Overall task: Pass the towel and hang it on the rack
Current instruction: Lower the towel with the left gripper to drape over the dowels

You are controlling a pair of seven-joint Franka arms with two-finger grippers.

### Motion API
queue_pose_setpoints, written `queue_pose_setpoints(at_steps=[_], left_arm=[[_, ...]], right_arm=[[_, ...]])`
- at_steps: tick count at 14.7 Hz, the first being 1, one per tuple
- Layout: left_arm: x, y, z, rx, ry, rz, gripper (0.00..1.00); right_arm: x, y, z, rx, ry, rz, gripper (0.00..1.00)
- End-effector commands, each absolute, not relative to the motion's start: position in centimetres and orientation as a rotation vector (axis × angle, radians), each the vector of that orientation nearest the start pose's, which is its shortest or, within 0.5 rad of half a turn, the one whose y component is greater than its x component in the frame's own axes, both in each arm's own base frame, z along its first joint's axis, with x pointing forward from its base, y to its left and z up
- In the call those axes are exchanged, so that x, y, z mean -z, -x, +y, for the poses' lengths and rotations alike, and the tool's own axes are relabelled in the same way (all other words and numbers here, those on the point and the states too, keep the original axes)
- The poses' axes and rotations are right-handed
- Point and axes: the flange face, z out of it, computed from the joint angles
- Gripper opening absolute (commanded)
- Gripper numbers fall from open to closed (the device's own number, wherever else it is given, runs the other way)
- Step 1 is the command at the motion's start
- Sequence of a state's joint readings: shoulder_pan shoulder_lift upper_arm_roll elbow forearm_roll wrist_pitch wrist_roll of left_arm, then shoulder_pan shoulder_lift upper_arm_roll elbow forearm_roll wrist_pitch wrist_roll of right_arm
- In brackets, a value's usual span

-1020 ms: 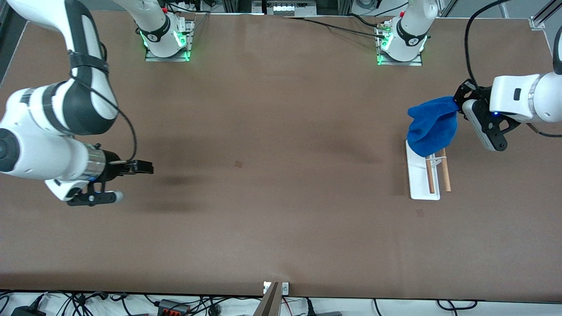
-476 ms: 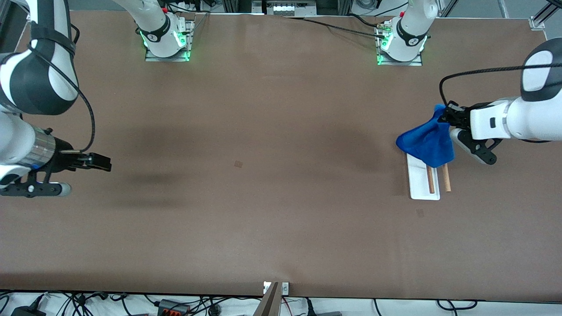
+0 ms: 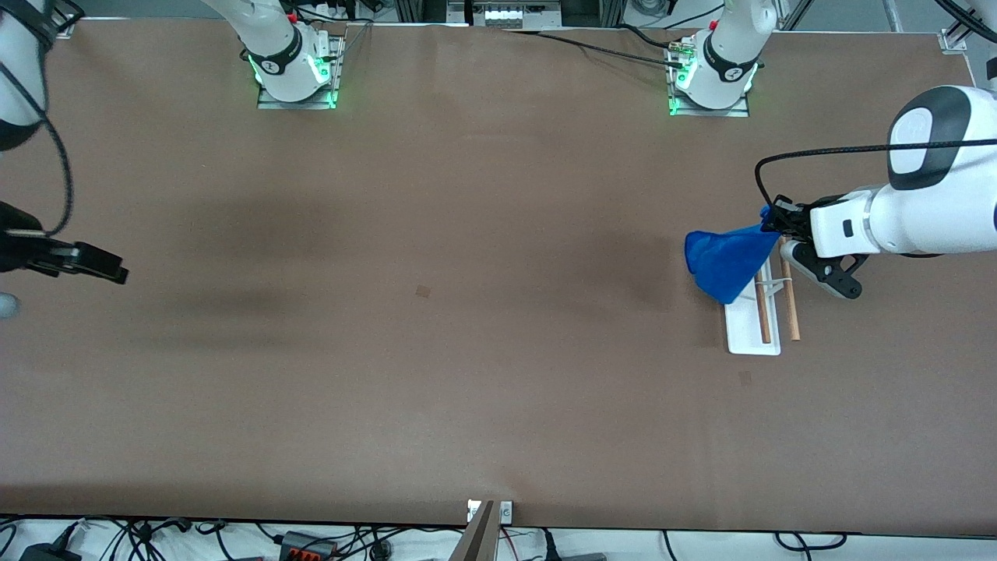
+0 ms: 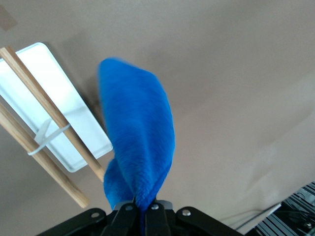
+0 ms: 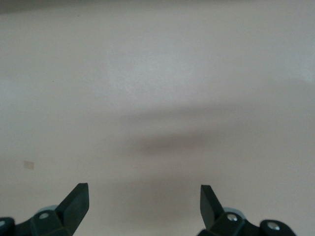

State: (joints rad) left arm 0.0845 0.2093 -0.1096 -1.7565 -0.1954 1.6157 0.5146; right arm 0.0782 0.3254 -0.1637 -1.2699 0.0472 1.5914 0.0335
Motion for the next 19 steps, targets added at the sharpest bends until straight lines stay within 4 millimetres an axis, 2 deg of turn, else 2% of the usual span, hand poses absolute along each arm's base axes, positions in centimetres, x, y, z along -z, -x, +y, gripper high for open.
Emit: queue_pose_setpoints(at_steps=[1, 3, 7, 9, 12, 16, 19], left_arm=[[-42.0, -57.5, -2.5, -0.456, 3.263, 0.883, 0.01], [-41.6, -57.9, -2.2, -0.432, 3.259, 0.912, 0.01], [-41.2, -59.2, 0.4, -0.379, 3.257, 0.98, 0.01], [-41.3, -60.4, 1.6, -0.348, 3.229, 1.034, 0.01], [-40.9, -60.6, 3.9, -0.327, 3.223, 1.092, 0.01], [-40.4, -60.9, 6.3, -0.301, 3.196, 1.179, 0.01], [-39.7, -61.7, 9.1, -0.278, 3.184, 1.224, 0.01]], right_arm=[[-58.8, -63.8, -3.5, 0.003, 3.122, 0.16, 1.0], [-59.2, -63.0, -3.6, 0.005, 3.153, 0.124, 1.0], [-58.2, -61.4, -3.7, 0.016, 3.166, 0.092, 1.0], [-57.5, -59.2, -3.7, 0.05, 3.163, 0.062, 1.0], [-56.7, -56.7, -3.7, 0.021, 3.159, 0.064, 1.0], [-57.4, -56.2, -3.6, 0.038, 3.158, 0.061, 1.0], [-57.6, -56.0, -3.3, 0.035, 3.158, 0.054, 1.0]])
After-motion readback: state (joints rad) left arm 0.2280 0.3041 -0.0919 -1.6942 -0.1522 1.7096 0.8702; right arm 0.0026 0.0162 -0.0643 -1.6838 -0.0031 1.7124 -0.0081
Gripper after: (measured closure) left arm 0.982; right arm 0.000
